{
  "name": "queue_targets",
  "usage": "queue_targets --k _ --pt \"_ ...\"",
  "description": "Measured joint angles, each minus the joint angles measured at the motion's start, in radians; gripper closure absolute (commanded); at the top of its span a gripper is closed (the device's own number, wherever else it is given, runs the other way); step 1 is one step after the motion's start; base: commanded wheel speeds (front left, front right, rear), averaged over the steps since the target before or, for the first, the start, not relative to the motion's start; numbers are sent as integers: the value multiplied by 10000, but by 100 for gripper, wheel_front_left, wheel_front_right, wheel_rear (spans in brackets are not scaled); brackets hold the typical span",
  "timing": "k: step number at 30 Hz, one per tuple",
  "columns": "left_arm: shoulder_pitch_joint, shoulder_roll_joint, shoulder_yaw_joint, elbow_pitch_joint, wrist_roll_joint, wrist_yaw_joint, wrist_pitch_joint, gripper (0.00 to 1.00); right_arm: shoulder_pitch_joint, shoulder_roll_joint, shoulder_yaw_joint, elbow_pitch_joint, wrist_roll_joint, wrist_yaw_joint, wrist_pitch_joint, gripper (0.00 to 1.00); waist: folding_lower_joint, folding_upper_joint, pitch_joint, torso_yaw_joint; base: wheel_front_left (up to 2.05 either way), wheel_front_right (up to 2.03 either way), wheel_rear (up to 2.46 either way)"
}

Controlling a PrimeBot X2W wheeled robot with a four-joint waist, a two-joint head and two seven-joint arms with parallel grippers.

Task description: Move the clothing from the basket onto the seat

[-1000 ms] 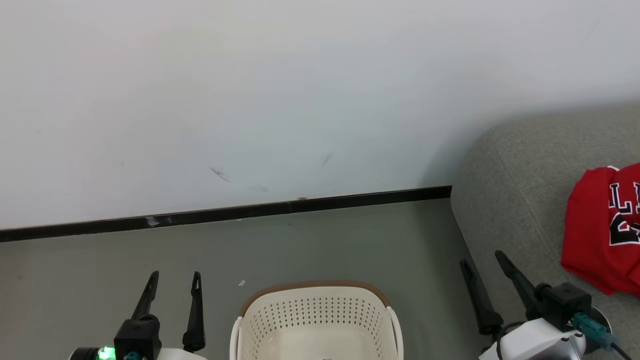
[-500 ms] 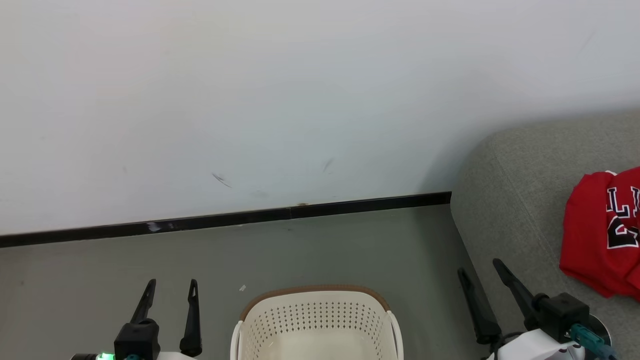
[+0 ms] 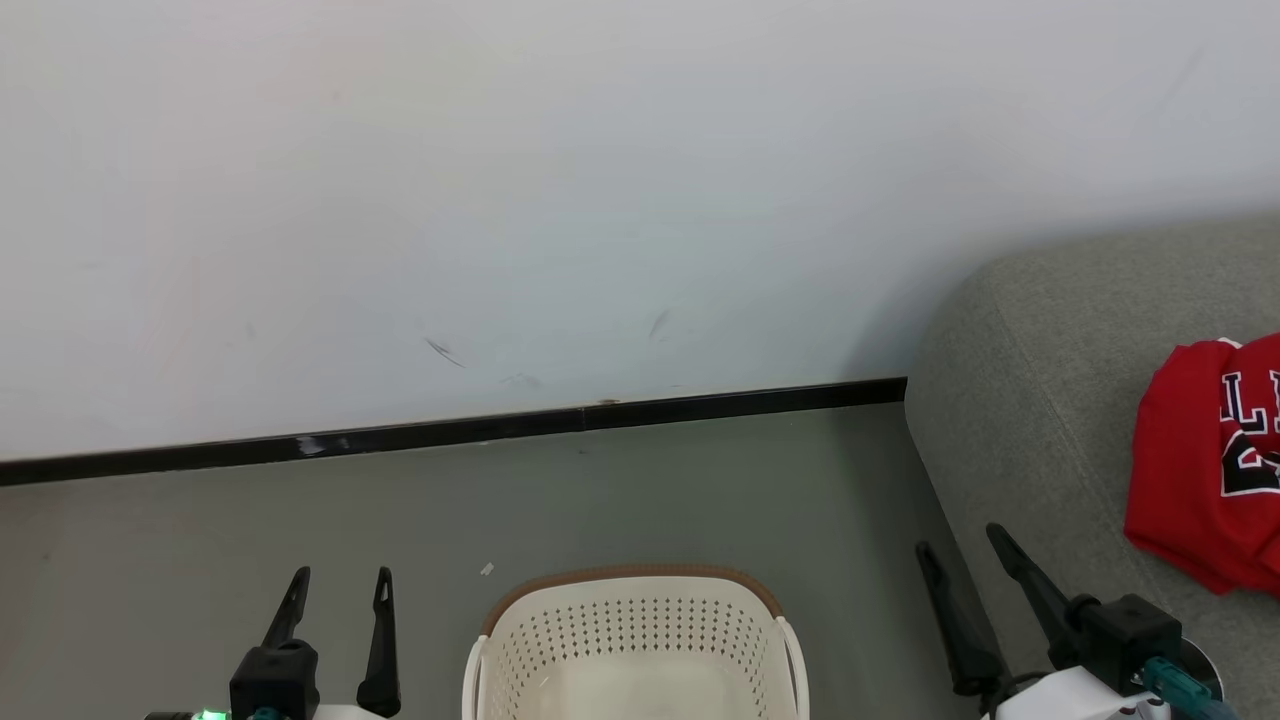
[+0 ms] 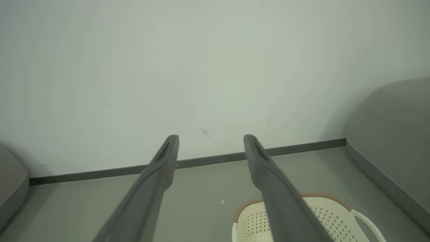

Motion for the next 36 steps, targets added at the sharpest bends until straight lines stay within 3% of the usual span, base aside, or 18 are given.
queue_targets --k 21,22,36 --pt "-264 12 -58 353 159 92 0 0 58 12 -54 -84 -58 0 0 0 0 0 -2 83 0 0 0" --pt "-305 15 -58 376 186 96 0 100 72 12 -46 -84 -52 0 0 100 0 0 -4 92 0 0 0" --pt "65 -297 299 884 -652 -205 366 100 712 105 270 92 786 -12 40 100 0 0 28 71 0 0 0"
